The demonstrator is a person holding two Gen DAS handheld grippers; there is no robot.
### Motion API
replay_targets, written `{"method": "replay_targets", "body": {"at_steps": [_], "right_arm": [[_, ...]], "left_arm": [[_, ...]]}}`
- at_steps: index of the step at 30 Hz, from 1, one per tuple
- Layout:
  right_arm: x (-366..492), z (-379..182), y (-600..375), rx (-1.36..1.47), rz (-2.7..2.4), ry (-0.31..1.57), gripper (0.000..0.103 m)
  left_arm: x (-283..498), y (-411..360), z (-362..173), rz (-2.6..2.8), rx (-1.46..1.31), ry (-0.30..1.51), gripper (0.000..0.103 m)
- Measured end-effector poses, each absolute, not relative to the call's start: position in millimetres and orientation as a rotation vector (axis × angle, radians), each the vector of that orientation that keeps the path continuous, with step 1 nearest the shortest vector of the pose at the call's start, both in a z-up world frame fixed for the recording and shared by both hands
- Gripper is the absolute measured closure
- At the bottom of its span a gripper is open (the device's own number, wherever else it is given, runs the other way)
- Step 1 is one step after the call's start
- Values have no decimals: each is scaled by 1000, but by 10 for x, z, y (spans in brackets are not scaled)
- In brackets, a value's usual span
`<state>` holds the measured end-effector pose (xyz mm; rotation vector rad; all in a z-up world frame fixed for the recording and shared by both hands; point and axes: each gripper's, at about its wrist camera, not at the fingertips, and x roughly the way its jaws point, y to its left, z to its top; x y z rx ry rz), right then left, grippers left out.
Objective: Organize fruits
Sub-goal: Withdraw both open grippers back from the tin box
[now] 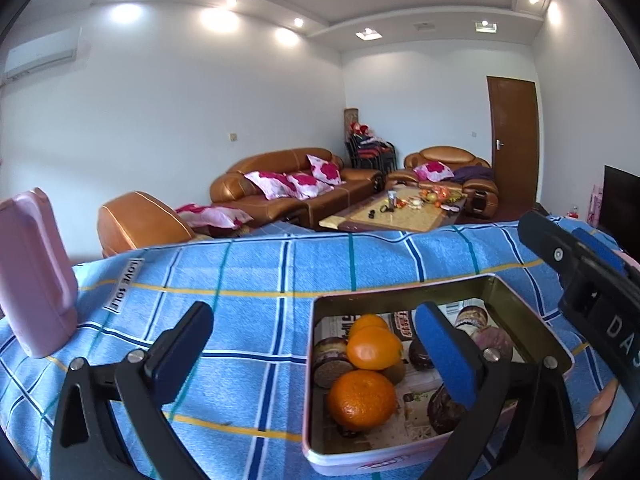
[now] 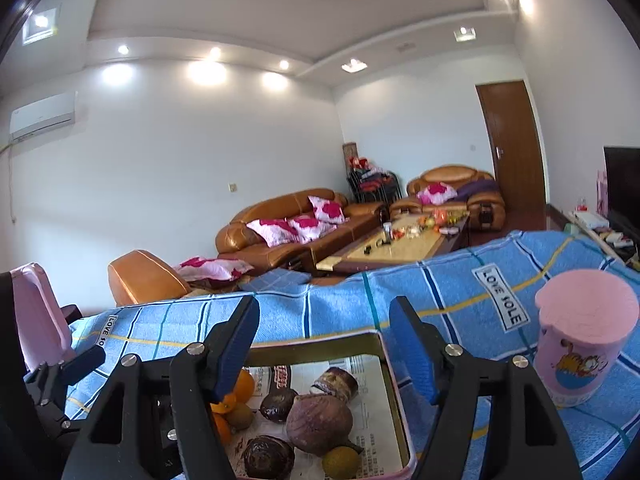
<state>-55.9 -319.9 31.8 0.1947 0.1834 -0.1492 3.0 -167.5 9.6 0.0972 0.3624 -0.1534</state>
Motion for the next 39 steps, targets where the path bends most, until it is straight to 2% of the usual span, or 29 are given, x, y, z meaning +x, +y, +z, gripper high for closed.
{"method": "replay_targets", "body": {"at_steps": [19,39], "right_arm": [[-592,270,-2961,108,-156,251,34],[-1130,334,-2784,89,-181,140,34]], "left_arm": [[-50,-1658,16,-170,114,469,0],[-479,-1326,73,-157,29,395,0]]}}
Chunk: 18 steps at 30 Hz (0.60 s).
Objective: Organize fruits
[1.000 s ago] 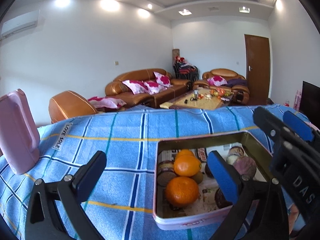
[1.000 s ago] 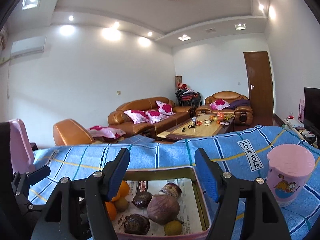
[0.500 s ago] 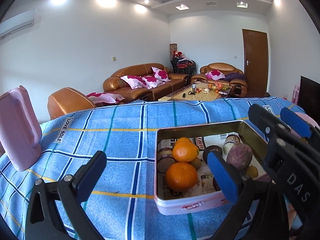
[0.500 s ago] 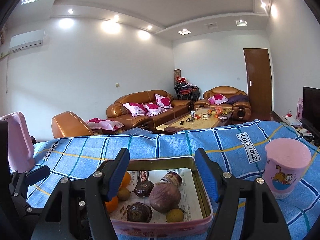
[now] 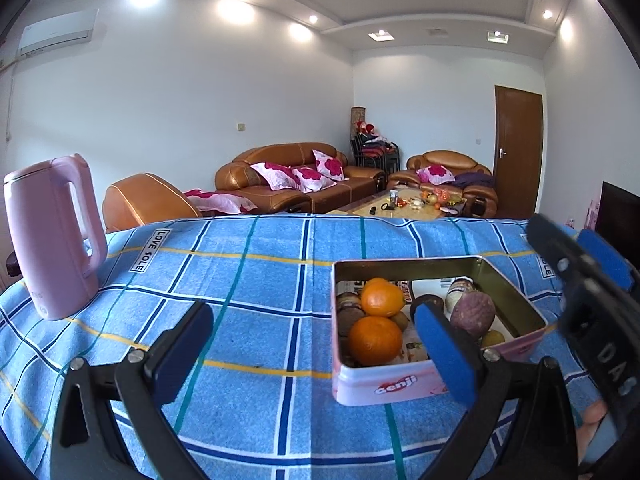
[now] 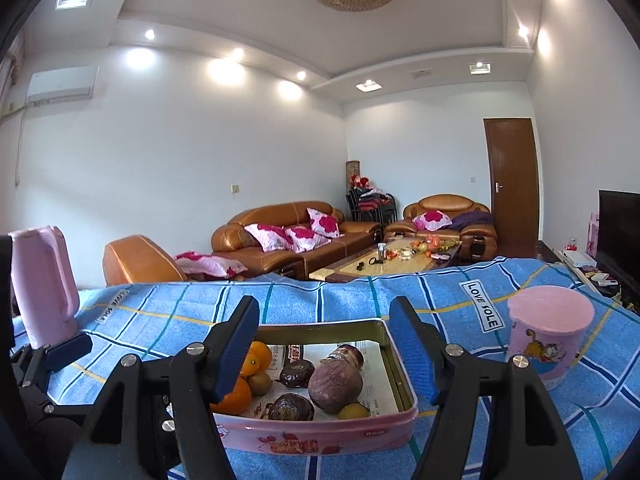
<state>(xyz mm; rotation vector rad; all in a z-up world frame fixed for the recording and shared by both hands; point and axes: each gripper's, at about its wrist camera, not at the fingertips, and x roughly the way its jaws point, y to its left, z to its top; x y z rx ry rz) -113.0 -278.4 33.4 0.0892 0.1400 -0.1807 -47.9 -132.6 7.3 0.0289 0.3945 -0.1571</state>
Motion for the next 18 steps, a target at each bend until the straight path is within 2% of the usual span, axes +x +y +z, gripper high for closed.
{"method": "replay_targets", "body": {"at_steps": [9,12,18], "right_arm": [[-1415,389,-2714,72,-226,29,33],[-1427,391,-2720,64,-232,18,28],[-1448,394,-2720,67,-235,18,28]], "left_arm": [[-579,-1288,106,-156,23,351,0],[-581,-1294,106,-156,26,349,0],[-584,-1300,108,-153,26,348,0]]}}
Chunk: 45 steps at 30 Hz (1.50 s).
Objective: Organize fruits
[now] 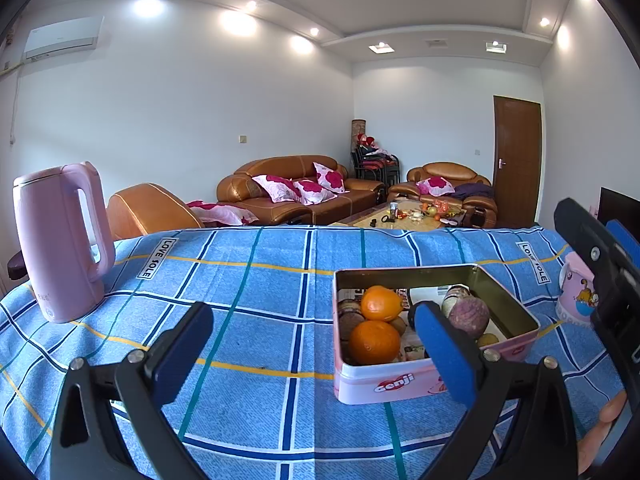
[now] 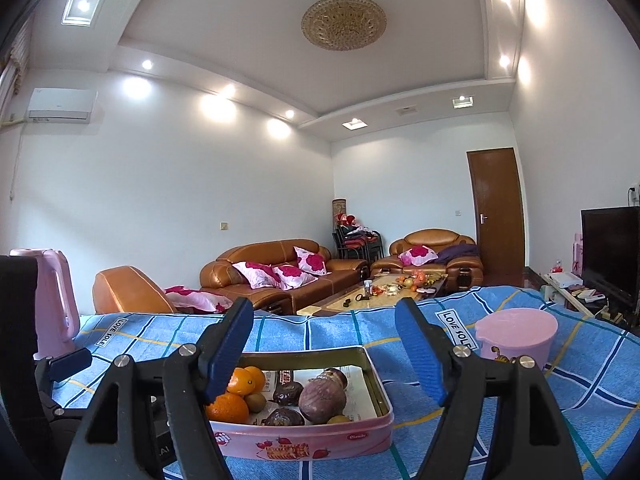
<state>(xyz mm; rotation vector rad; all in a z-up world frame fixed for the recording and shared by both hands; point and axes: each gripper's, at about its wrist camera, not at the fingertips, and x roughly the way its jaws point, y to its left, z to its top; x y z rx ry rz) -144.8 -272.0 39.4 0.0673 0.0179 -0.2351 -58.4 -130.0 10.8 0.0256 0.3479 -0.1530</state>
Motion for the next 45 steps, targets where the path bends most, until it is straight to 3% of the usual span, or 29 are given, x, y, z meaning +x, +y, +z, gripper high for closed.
{"method": "replay_targets", "body": {"at_steps": [25,28,45], "right_arm": [[-1492,396,-2734,71,-256,17,21],[-1504,394,-2760,79,-271,17,12],[-1457,409,-2805,102,-301,40,10]], "left_arm": [[-601,-1287,113,-144,26,340,0],[-600,-1287,112,-144,26,342,0],[-571,-1282,77,-133,17,361,0]]}}
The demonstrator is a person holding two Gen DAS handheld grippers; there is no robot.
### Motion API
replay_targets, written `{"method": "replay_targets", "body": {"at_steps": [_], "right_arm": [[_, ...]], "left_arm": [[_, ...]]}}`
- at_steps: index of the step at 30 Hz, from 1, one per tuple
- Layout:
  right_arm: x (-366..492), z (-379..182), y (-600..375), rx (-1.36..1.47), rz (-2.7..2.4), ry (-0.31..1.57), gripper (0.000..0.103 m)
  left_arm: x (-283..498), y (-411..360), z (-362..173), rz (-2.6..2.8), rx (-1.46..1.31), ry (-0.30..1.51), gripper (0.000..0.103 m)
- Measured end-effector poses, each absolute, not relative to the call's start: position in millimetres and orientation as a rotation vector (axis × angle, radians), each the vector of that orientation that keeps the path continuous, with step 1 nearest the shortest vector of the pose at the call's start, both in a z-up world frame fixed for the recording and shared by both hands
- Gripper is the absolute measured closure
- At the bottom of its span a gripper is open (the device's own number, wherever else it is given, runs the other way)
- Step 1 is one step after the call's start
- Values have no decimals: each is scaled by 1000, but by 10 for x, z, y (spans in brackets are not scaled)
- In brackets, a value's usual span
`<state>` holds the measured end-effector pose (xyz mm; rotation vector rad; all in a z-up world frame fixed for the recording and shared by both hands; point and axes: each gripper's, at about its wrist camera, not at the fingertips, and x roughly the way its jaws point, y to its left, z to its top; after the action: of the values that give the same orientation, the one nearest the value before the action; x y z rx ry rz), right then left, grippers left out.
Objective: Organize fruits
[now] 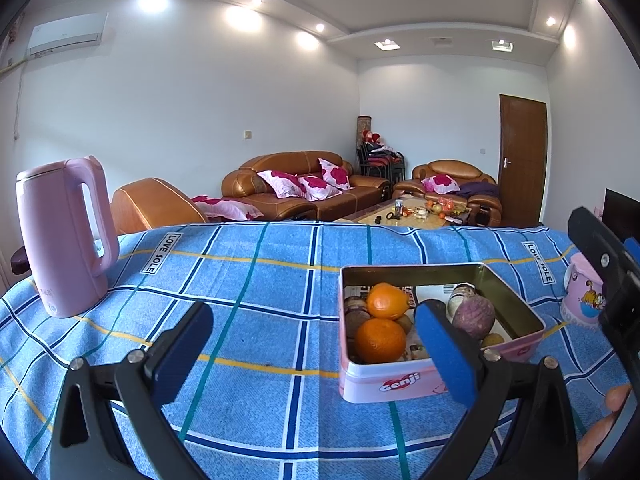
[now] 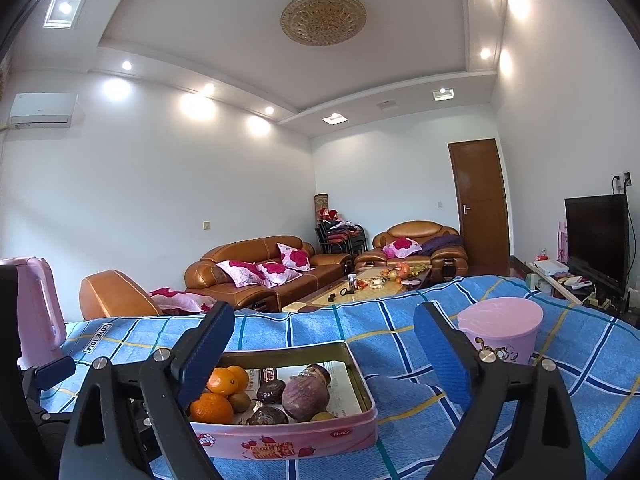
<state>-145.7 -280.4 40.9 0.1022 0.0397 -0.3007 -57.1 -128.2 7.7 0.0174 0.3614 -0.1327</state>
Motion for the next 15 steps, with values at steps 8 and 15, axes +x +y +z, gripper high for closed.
{"method": "replay_targets", "body": {"at_steps": [8,15], "right_arm": [[-1433,419,-2789,103,-301,46,10],[-1425,414,-2783,102,-302,49,10]], "left_arm": [[-583,-1306,86,-131,29,350,0],[-571,-1304,81,-126,23,362,0]]}}
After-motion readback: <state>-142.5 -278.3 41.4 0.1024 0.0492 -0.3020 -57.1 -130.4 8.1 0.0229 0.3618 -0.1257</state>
